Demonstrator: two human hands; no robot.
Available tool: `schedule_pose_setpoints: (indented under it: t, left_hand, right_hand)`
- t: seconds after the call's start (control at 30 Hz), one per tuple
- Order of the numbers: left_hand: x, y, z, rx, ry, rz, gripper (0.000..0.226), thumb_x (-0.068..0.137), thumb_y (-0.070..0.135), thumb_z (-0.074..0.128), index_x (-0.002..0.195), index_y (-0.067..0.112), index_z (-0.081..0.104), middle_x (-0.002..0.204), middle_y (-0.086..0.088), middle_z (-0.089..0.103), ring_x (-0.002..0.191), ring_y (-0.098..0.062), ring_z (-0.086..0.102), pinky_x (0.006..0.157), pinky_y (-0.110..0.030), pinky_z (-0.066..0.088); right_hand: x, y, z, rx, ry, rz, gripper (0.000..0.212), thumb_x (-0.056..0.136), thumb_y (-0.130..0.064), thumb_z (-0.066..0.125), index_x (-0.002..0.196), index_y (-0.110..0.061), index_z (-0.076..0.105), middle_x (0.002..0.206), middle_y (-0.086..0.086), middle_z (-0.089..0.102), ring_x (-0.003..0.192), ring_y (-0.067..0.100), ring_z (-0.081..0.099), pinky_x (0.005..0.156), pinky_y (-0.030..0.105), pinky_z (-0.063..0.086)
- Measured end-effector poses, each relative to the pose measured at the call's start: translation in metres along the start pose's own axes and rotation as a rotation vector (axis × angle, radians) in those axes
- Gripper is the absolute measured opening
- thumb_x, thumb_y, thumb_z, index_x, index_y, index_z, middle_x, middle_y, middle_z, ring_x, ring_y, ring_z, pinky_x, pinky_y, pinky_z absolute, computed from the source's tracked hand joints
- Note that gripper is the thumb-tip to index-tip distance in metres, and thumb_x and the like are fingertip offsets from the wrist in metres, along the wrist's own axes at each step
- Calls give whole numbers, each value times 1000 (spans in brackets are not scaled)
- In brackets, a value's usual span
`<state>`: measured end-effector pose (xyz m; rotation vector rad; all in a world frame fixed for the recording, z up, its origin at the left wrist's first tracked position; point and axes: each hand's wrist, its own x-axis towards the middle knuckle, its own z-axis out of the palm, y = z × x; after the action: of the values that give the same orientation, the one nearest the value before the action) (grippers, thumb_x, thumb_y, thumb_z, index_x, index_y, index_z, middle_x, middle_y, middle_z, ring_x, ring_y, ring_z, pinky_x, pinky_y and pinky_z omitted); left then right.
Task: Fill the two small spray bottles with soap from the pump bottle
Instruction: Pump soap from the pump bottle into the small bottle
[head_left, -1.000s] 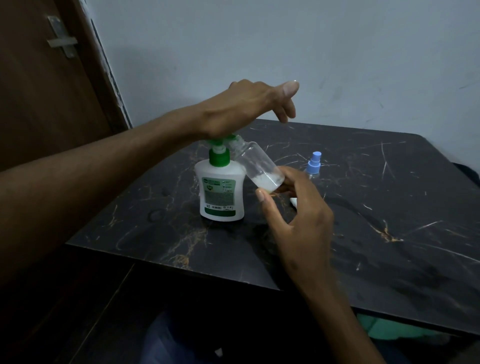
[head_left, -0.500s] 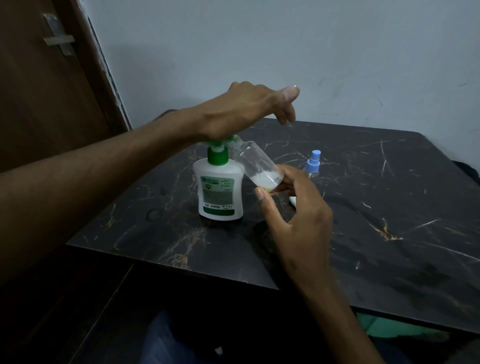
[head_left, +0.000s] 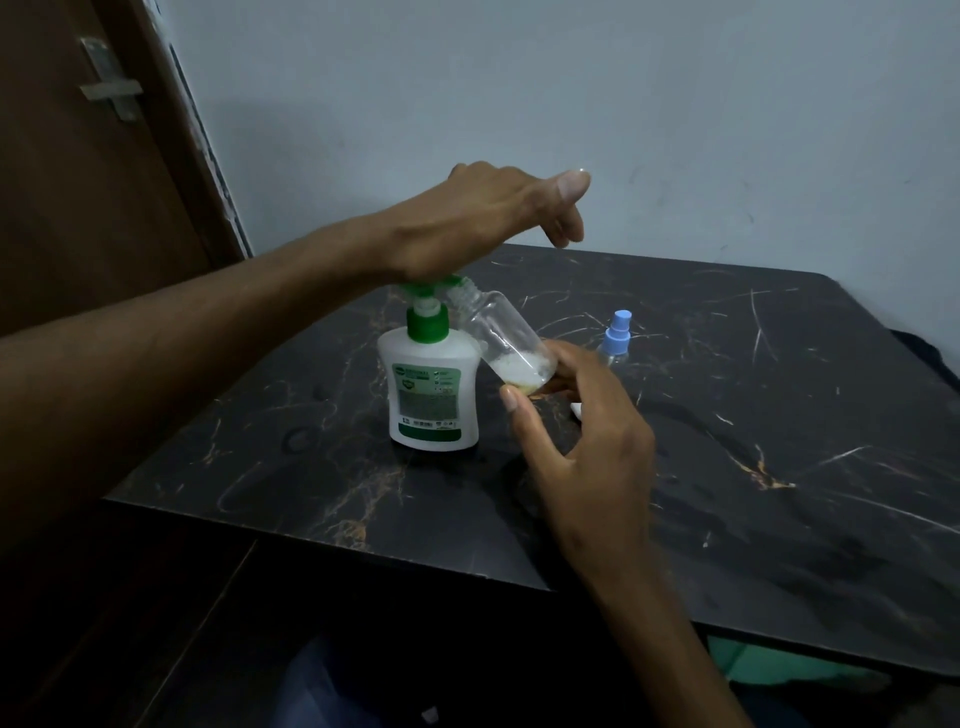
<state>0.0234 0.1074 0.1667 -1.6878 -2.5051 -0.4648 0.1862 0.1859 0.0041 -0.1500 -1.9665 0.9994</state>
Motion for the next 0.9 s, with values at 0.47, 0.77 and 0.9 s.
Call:
schedule_pose_setpoints:
  t: [0.47, 0.77, 0.9]
  left_hand:
    - [9, -12, 7, 104, -17, 14, 50, 114, 43, 18, 144, 41, 57, 135, 9, 68, 130, -21, 61, 110, -59, 45]
    - [1, -3, 0, 36, -27, 1, 49, 113, 43, 20, 143, 40, 59, 137, 6, 68, 131, -23, 60, 113, -60, 42]
    - [-4, 0, 0, 43, -26, 18, 49, 113, 38, 22, 144, 35, 59, 139, -1, 67, 133, -28, 59, 113, -61, 41]
  right_hand:
    - [-1, 2, 1, -19, -8, 2, 45, 98, -45, 67, 134, -17, 65, 123, -7, 69, 113, 12, 65, 95, 33, 53]
    - [0, 4, 1, -15, -10, -2, 44, 98, -43, 68, 132, -16, 66, 121, -5, 70, 112, 14, 66, 94, 38, 55]
    - [0, 4, 0, -6, -15, -4, 43, 99, -42, 69, 132, -16, 66, 122, -6, 69, 112, 15, 66, 94, 40, 54]
